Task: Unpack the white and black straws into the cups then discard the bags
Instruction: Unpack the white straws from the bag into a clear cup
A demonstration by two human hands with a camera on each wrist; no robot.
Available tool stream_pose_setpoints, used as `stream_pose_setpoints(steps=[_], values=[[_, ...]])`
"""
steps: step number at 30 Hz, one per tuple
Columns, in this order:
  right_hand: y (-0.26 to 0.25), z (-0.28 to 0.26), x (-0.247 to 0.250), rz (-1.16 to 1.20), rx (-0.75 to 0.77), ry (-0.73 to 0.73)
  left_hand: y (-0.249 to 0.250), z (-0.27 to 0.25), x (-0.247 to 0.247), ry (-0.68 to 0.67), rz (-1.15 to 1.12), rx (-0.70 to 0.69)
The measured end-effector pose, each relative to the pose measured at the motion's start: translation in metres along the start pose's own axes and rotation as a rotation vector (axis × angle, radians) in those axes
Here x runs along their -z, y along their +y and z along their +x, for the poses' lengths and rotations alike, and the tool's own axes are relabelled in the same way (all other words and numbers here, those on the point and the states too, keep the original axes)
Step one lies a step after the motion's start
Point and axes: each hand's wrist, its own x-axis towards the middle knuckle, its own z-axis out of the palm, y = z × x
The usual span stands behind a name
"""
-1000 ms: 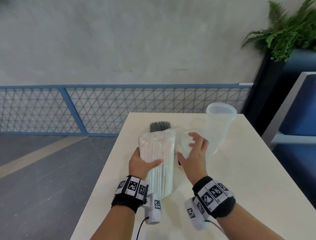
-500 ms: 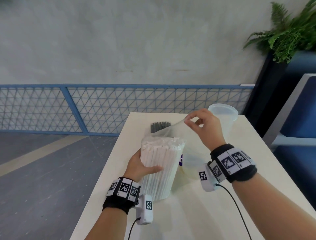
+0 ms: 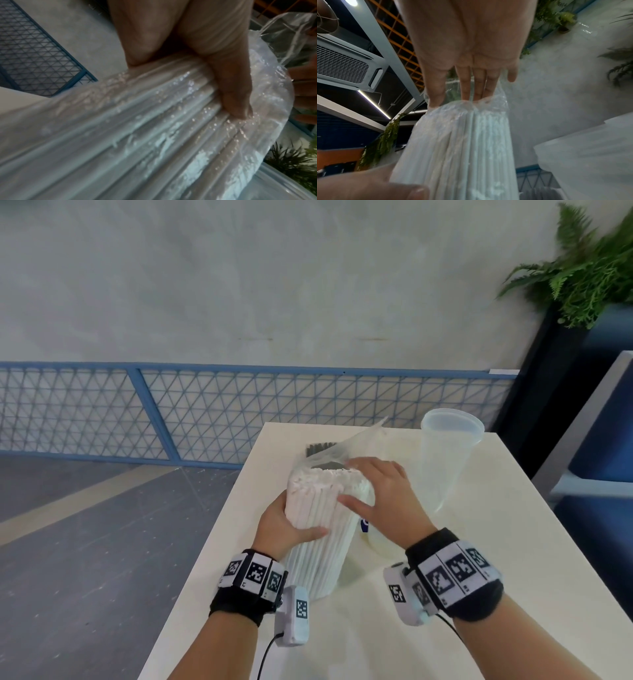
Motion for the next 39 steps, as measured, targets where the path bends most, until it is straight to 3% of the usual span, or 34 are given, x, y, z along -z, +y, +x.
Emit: stream_pose_setpoints(steps=[2, 6, 10, 14, 18, 22, 24, 27, 32, 35, 39], values=[[0.0, -0.002, -0.003, -0.08, -0.066, -0.116, 0.0, 0.0, -0.004, -0.003, 0.024, -0.015], [-0.005, 0.002, 0.002, 0.024, -0.054, -0.069, 0.0, 0.0, -0.009, 0.0, 0.084, -0.022], [-0.008, 0.003, 0.007, 0.311, -0.057, -0.058, -0.002, 0.002, -0.007, 0.013, 0.099, -0.011], [-0.017, 0.003, 0.008, 0.279, -0.111, -0.164, -0.002, 0.001, -0.01, 0.004, 0.102, -0.022], [-0.031, 0.007, 0.017, 0.474, -0.044, -0.033, -0.003, 0.001, -0.013, 0.005, 0.092, -0.034], [-0.032, 0.011, 0.022, 0.675, -0.176, -0.083, -0.008, 0.0, -0.009, 0.03, 0.061, -0.042], [-0.026, 0.012, 0.017, 0.501, -0.184, -0.094, -0.01, 0.001, -0.008, 0.022, 0.054, -0.035], [-0.02, 0.013, 0.007, 0.158, -0.064, -0.145, -0.011, 0.001, -0.01, -0.004, 0.045, -0.033], [-0.031, 0.022, 0.011, 0.026, 0.0, -0.074, -0.005, -0.001, -0.011, -0.068, 0.022, -0.096], [-0.031, 0.03, 0.014, -0.078, 0.117, -0.242, -0.006, 0.001, -0.012, -0.056, 0.011, -0.106], [-0.024, 0.033, 0.012, -0.033, 0.082, -0.513, -0.009, 0.002, -0.013, -0.126, 0.018, -0.093]])
